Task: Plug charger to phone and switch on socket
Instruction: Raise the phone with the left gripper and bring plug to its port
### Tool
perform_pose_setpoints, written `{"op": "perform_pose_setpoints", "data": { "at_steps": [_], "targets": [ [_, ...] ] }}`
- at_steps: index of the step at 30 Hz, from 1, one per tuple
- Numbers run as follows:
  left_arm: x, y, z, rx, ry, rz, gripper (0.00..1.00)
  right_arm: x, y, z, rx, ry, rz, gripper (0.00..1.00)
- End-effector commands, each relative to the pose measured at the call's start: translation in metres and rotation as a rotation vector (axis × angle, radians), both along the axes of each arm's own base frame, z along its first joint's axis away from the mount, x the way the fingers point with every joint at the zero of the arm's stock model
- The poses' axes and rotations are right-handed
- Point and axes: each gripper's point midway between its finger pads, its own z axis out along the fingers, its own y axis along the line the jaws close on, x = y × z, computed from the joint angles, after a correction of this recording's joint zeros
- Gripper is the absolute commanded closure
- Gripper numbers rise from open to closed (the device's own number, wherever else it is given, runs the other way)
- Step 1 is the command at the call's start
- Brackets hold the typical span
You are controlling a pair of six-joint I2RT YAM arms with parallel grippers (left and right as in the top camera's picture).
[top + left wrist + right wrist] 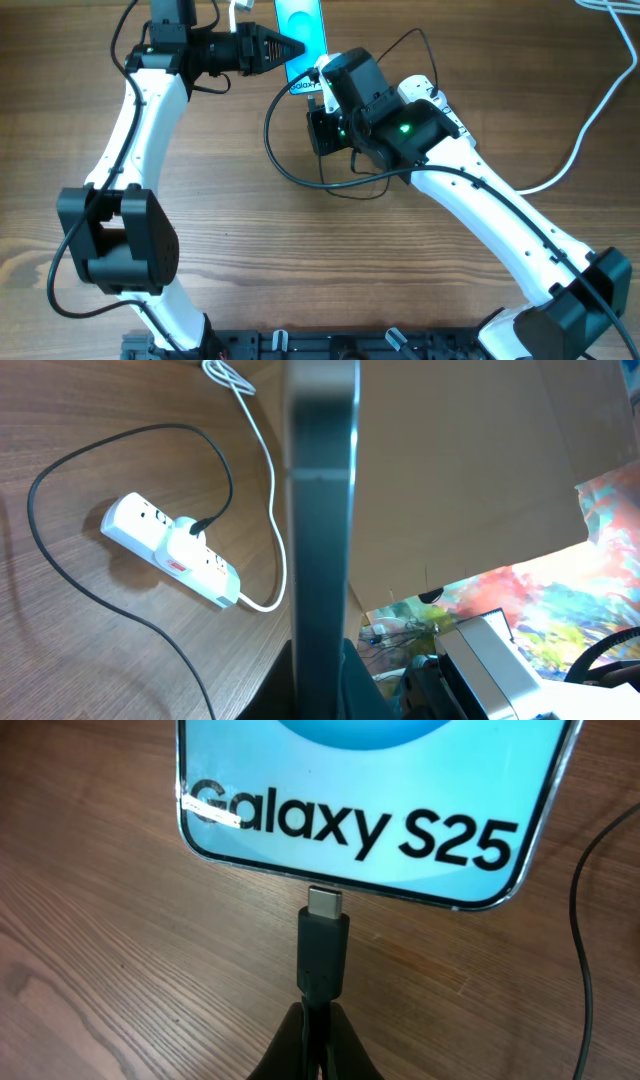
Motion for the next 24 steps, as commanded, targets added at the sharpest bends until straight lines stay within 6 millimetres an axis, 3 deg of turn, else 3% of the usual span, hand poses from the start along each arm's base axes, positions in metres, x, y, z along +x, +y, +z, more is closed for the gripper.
{"op": "perform_pose_setpoints", "data": {
  "at_steps": [1, 24],
  "targets": [
    [-0.0067, 0.0005, 0.0163, -0.023, -0.057, -0.029, 0.96, 0.0049, -0.0008, 0.0051, -0.01, -0.031, 0.001, 0.96],
    [-0.0067, 0.0005, 0.0163, -0.02, -0.083, -0.034, 0.96, 0.0101, -0.0024, 0.0076, -0.016, -0.055, -0.017, 0.96]
  ]
}}
